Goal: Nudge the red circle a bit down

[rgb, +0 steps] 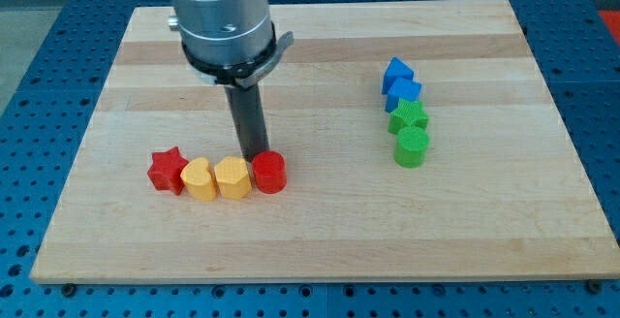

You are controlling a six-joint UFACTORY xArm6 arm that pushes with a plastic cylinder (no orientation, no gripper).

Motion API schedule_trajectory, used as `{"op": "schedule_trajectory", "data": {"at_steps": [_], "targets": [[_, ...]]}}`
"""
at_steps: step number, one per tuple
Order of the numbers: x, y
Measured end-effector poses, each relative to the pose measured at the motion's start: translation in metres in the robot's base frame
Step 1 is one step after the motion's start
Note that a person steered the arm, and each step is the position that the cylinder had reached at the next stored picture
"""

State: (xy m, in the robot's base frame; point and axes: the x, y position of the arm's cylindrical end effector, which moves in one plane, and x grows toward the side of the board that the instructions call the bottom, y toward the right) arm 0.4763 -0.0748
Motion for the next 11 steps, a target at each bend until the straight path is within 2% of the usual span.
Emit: {"op": "schedule_trajectory", "data": {"at_steps": [2,7,11], "targets": [[-0.004,0.058],[-0.002,-0.001],[0.006,0.010]]}}
